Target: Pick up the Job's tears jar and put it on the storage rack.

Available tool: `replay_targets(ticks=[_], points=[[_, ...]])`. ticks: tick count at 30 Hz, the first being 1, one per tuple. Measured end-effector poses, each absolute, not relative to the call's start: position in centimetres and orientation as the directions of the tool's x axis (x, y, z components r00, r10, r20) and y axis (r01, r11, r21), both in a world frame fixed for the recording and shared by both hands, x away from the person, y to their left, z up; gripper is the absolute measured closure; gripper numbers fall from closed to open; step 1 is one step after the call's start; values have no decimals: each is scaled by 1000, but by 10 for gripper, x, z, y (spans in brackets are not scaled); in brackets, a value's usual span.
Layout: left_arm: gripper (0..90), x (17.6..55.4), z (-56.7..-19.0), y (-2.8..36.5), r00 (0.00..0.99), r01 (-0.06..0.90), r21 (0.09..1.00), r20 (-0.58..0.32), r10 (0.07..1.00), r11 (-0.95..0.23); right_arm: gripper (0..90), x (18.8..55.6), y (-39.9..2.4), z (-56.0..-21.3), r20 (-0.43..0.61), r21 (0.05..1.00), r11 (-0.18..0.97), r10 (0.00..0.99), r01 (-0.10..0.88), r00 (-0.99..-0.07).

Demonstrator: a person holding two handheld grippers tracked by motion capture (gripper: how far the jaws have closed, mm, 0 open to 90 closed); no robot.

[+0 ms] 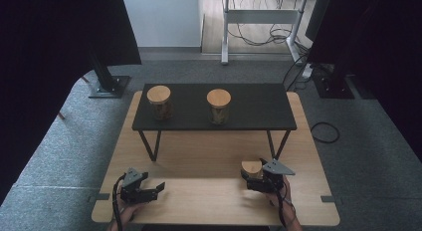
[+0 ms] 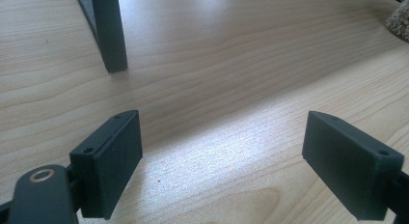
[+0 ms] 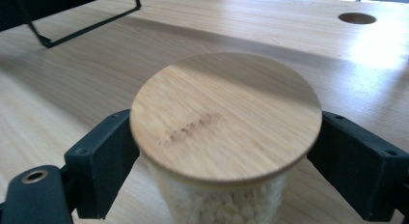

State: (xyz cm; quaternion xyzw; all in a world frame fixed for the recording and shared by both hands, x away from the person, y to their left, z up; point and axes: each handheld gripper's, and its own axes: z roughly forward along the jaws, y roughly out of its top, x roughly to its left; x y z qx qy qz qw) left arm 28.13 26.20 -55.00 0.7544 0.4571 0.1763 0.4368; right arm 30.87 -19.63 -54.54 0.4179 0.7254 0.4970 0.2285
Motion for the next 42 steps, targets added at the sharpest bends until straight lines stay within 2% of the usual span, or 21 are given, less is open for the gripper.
replay_targets(ticks=[5,7,34,42], points=[[135,281,-550,262,520,536,820,-133,844,-200,181,312,-186,-547,33,898,206,849,389,-527],[135,281,-550,262,519,536,821,-134,844,-199,237,314,-183,-548,24,896,213,852,389,-523],[135,281,-550,262,527,534,820,-131,840,-207,245,313,-182,-547,4,899,217,865,381,-502],[135,281,-550,261,529,533,819,-129,839,-210,246,307,-185,-540,21,916,190,856,353,-517]])
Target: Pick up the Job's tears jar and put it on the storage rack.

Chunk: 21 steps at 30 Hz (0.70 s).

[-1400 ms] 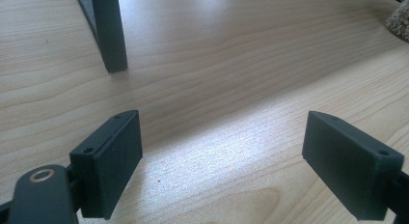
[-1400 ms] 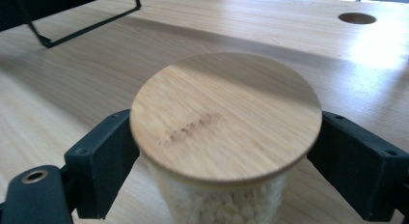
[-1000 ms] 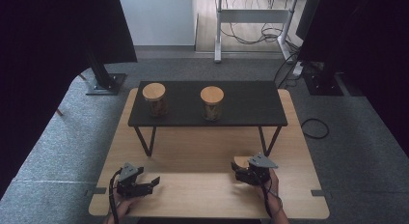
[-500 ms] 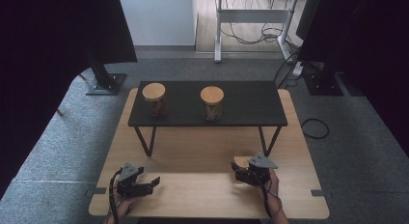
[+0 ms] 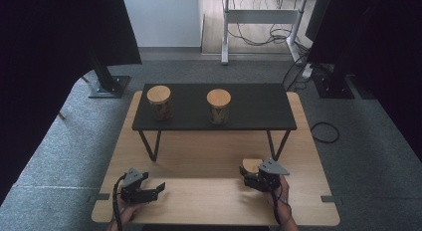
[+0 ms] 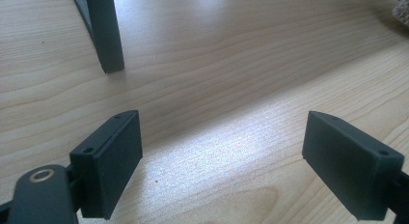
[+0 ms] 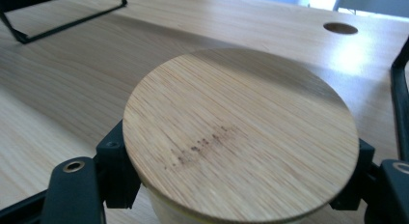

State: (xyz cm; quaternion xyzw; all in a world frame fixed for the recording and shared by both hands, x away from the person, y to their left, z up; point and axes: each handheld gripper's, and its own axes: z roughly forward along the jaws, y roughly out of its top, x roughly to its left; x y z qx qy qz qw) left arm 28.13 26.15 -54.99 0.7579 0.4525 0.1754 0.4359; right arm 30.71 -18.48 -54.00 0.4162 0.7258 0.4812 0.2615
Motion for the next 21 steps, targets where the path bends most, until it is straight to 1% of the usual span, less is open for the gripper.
replay_targets(ticks=[2,5,21], points=[[135,281,-550,261,529,533,819,-128,839,-211,246,303,-184,-536,12,925,192,846,327,-533],[135,281,-550,261,529,533,819,-128,839,-211,246,298,-184,-532,15,931,185,841,314,-540],[135,281,-550,261,532,532,819,-125,837,-215,246,282,-190,-520,22,944,167,827,283,-562]])
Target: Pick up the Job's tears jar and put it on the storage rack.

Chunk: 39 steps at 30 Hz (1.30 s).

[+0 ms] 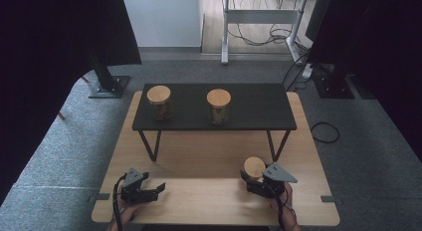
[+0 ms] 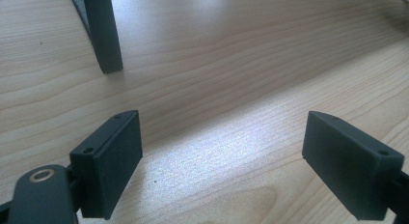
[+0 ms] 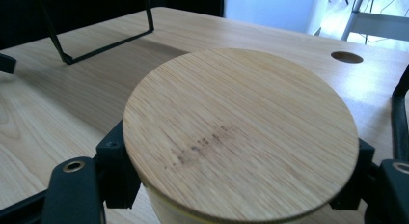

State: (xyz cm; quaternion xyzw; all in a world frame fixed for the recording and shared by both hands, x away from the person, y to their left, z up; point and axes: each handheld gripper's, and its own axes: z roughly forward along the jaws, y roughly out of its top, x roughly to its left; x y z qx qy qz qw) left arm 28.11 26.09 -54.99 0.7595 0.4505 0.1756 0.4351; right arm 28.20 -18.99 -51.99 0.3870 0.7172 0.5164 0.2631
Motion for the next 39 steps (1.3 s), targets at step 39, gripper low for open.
replay_targets(ticks=[39], points=[[135,281,-550,260,535,532,817,-119,837,-224,246,246,-195,-475,-14,978,138,793,157,-609]])
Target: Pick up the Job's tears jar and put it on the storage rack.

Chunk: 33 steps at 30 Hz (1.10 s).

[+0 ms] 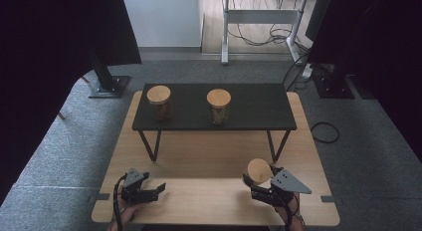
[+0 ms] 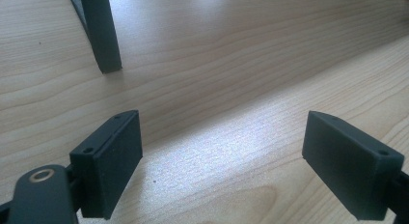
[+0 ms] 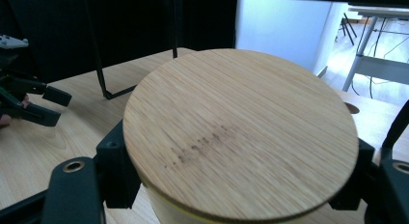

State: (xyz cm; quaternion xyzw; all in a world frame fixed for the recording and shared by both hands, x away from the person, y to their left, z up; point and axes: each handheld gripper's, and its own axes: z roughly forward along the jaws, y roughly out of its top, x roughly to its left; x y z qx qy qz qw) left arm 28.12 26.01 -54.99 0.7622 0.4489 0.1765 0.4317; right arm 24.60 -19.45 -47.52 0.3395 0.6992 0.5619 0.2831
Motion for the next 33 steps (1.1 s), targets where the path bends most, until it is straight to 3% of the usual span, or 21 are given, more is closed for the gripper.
replay_targets(ticks=[33], points=[[134,281,-550,260,533,533,816,-118,838,-224,246,243,-193,-428,-43,991,114,776,73,-629]])
